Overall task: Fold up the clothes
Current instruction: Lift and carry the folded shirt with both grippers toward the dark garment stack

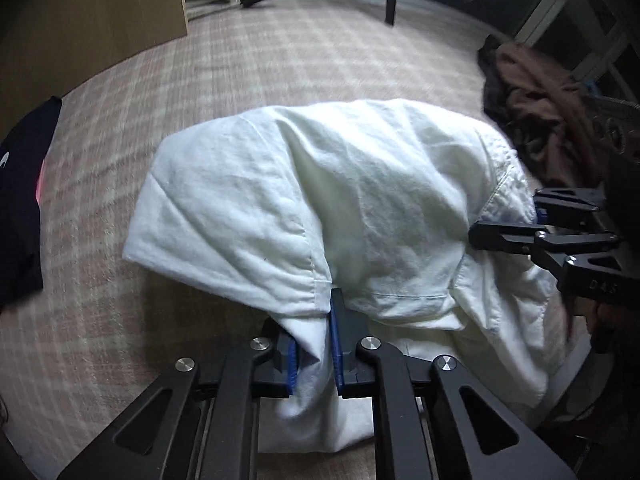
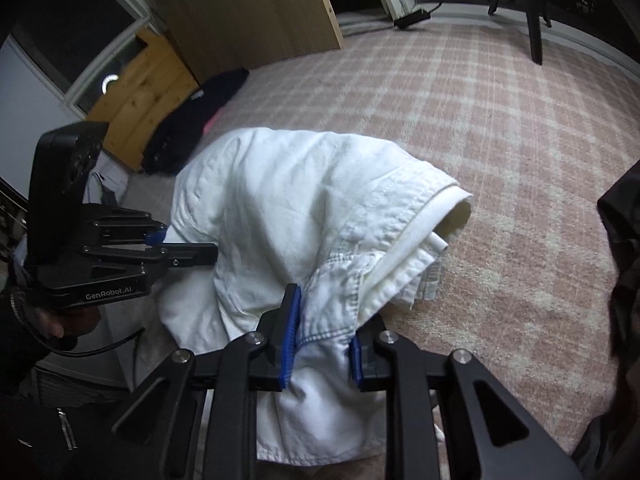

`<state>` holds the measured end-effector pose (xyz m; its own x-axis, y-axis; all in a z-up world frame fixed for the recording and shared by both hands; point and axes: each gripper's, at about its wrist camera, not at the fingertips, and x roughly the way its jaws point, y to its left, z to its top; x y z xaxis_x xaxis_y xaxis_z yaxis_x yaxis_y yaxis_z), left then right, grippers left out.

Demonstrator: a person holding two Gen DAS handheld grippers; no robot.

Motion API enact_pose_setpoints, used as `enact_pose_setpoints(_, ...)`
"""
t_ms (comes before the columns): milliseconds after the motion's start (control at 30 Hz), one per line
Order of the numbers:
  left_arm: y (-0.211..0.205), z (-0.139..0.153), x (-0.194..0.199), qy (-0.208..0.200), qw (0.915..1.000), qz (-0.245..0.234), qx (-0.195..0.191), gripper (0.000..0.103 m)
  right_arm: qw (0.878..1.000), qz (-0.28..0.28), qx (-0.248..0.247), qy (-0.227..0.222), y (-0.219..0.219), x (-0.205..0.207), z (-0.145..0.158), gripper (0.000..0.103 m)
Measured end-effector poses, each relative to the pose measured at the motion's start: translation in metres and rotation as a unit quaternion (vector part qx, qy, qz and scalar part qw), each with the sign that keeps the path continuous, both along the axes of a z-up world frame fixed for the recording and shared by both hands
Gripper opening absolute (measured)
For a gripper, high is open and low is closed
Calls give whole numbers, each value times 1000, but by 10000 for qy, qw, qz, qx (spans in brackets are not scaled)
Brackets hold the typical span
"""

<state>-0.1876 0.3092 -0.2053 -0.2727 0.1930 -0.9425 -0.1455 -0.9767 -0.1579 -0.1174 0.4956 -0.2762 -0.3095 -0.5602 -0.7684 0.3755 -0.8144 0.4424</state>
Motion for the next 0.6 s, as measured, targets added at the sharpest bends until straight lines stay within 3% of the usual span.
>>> enact_pose_setpoints(333,-50,67,18,828,9946,-19,628,11,9981,-30,-253,565,-21,13,79,21)
enact_pose_setpoints(467,-103,94,37,1177,9900,90,770,11,9966,115,-192,789,-63,9,112,21)
enact_pose_setpoints(600,-160,110,56,1436,9871,178,679,11,9947,315,-170,961,-134,-3,136,21)
